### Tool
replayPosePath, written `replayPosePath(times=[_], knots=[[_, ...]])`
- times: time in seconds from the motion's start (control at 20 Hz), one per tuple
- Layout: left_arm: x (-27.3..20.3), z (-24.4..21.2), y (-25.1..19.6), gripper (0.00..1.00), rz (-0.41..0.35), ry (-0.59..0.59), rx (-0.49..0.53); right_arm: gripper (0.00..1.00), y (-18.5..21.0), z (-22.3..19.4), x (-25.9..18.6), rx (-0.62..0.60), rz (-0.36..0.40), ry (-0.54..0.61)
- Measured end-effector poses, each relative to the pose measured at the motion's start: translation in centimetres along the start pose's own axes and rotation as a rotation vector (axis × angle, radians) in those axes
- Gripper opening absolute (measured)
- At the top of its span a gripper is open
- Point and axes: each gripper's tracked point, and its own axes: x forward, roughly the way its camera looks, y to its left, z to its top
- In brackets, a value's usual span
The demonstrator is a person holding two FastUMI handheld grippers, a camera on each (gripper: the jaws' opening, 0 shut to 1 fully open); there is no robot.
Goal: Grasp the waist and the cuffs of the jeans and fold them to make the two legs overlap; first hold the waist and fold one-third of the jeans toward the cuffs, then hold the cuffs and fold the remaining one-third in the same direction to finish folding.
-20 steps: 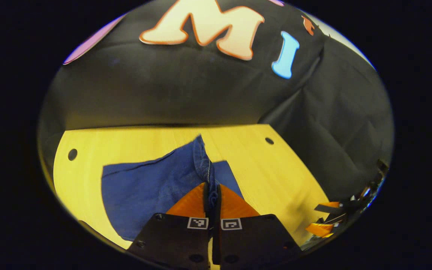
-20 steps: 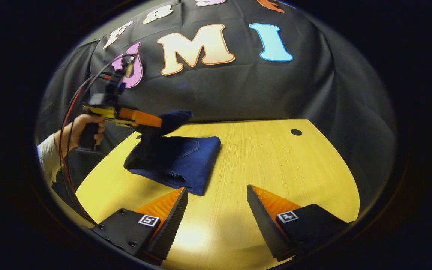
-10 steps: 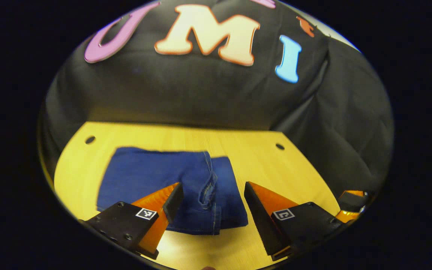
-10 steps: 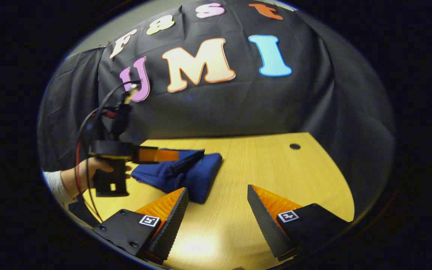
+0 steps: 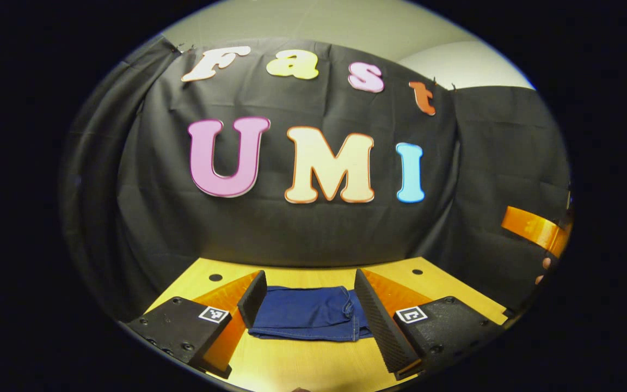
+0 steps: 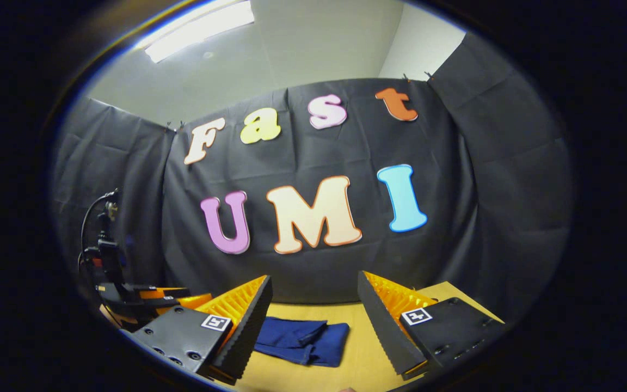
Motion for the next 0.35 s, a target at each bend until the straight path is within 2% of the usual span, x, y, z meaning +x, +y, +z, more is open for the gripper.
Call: replayPosePath(times=[0.25, 0.3, 0.35], knots=[[-3.7, 1.5, 0.9, 0.95, -0.008, -0.046, -0.002, 0.97, 2.7, 2.5, -4.1, -0.092, 0.017, -0.066], [-4.1, 1.7, 0.9, 0.94, -0.009, -0.051, 0.0, 0.94, 3.2, 2.9, -4.7, -0.103, 0.019, -0.083], [-4.4, 1.7, 1.0, 0.95, -0.012, -0.053, 0.001, 0.97, 3.3, 3.4, -5.1, -0.108, 0.019, -0.093]])
